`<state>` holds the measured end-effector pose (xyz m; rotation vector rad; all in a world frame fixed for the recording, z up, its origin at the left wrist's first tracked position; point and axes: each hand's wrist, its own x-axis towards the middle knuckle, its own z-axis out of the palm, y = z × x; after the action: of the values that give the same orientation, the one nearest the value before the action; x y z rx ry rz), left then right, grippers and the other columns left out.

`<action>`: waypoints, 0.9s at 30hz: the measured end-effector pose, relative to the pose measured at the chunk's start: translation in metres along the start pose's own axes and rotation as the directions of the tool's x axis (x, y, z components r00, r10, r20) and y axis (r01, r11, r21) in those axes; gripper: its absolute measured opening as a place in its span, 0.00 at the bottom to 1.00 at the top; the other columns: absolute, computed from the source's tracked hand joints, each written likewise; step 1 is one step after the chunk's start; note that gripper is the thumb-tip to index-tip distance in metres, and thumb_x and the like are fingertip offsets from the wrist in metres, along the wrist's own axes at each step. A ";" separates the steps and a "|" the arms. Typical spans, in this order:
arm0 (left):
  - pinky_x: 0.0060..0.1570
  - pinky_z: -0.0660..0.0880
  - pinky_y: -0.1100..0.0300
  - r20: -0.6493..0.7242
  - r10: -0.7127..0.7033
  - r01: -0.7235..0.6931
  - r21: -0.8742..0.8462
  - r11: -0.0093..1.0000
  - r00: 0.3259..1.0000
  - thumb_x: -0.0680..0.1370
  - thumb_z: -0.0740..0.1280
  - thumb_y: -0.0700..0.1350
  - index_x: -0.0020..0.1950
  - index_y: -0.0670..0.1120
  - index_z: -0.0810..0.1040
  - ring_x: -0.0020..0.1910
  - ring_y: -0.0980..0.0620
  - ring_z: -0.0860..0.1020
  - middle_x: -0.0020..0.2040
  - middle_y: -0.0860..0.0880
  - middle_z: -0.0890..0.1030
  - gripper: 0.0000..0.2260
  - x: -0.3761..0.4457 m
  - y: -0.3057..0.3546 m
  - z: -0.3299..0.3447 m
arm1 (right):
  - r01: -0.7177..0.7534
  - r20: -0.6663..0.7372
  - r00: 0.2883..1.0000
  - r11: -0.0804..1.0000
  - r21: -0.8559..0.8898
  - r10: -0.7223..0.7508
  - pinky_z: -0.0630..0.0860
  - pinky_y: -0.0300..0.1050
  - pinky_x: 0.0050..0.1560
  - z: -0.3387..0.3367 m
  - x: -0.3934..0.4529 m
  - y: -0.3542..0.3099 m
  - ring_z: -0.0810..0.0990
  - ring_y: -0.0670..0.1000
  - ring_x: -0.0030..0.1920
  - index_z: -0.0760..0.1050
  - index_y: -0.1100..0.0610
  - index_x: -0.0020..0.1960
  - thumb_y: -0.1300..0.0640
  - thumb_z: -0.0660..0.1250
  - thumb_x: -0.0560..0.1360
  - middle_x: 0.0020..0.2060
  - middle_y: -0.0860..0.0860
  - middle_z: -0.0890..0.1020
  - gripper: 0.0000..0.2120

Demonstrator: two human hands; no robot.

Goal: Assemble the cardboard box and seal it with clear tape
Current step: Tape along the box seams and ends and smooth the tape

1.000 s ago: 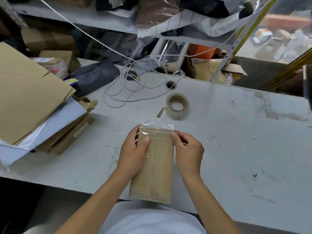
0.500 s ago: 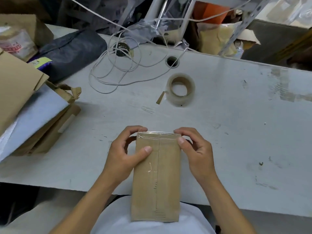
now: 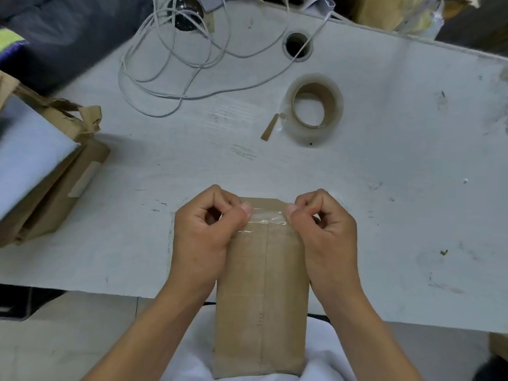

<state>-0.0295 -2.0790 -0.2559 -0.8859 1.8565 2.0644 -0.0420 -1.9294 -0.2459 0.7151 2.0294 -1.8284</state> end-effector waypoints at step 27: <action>0.53 0.75 0.63 0.278 0.011 -0.075 0.221 0.972 0.960 0.70 0.70 0.56 0.50 0.46 0.82 0.51 0.55 0.84 0.45 0.55 0.87 0.15 0.015 0.008 -0.018 | -0.020 0.432 0.900 0.996 -0.082 0.054 0.70 0.46 0.69 -0.021 0.019 0.003 0.77 0.45 0.66 0.85 0.54 0.49 0.48 0.75 0.67 0.54 0.49 0.86 0.14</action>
<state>-0.0404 -2.1007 -0.2582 -0.4767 1.9219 1.8365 -0.0542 -1.9053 -0.2562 0.2838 1.7627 -1.6936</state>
